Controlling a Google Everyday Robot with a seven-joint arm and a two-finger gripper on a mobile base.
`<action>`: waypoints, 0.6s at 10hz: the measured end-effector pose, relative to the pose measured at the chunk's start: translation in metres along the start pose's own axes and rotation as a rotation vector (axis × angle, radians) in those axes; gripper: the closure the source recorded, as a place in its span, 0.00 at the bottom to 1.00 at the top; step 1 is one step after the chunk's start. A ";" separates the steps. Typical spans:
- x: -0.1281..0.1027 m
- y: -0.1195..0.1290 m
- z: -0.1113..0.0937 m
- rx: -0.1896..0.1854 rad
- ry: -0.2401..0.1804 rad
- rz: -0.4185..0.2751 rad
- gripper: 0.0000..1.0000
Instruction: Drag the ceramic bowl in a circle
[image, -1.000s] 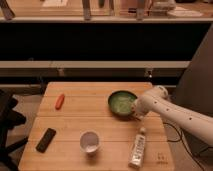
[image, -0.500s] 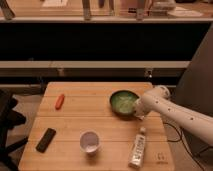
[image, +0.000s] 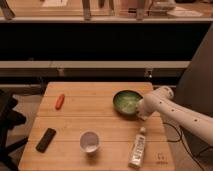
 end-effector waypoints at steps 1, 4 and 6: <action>0.001 -0.005 0.001 0.000 0.001 -0.003 1.00; 0.007 -0.007 0.001 -0.004 0.003 -0.009 1.00; 0.007 -0.005 0.001 -0.005 0.005 -0.008 1.00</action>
